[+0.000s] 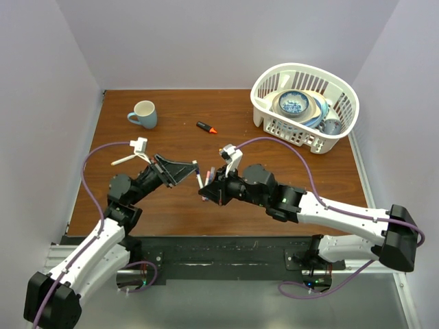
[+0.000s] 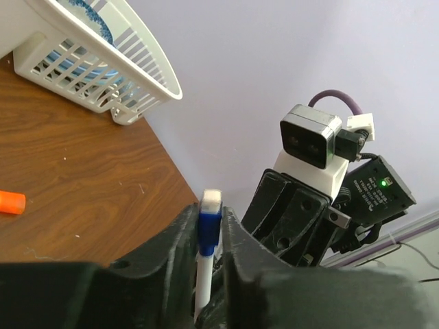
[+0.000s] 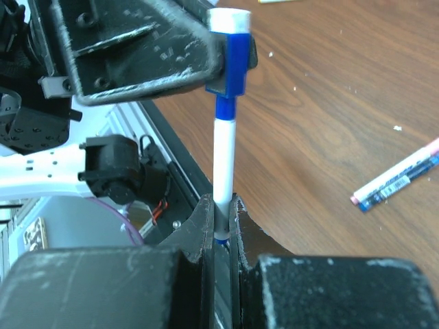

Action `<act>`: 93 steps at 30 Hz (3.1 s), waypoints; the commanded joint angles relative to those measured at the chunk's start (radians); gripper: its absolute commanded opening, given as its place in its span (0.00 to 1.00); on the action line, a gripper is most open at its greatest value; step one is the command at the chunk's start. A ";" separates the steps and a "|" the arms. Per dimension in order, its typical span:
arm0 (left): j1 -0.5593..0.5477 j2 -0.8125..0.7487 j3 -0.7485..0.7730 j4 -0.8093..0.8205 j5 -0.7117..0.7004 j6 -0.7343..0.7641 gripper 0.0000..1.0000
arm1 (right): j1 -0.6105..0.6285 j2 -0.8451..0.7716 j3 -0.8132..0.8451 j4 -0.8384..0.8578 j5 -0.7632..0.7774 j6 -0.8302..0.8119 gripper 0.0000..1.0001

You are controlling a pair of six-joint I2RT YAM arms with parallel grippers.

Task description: Insert the pens into the pen caps

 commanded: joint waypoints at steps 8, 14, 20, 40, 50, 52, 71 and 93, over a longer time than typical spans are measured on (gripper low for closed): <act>-0.023 0.040 0.218 -0.114 0.013 0.127 0.50 | -0.005 -0.046 0.010 0.119 -0.002 0.004 0.00; -0.023 0.076 0.295 -0.179 -0.002 0.196 0.50 | -0.005 -0.055 0.004 0.110 -0.002 0.007 0.00; -0.023 0.087 0.272 -0.160 0.012 0.181 0.47 | -0.005 -0.061 0.010 0.101 -0.002 0.004 0.00; -0.040 0.011 0.033 -0.120 0.107 0.021 0.00 | -0.054 -0.037 0.196 0.084 0.102 -0.080 0.00; -0.137 0.089 -0.034 -0.015 0.039 0.027 0.00 | -0.120 0.118 0.447 0.072 0.061 -0.123 0.00; -0.164 0.098 -0.027 -0.042 0.024 0.067 0.00 | -0.137 0.133 0.466 0.076 0.076 -0.123 0.00; -0.270 0.308 -0.088 0.237 0.003 0.035 0.00 | -0.272 0.161 0.408 0.168 -0.070 -0.082 0.00; -0.048 0.411 0.350 -0.612 -0.307 0.508 0.00 | -0.270 -0.302 -0.181 -0.117 -0.105 0.174 0.66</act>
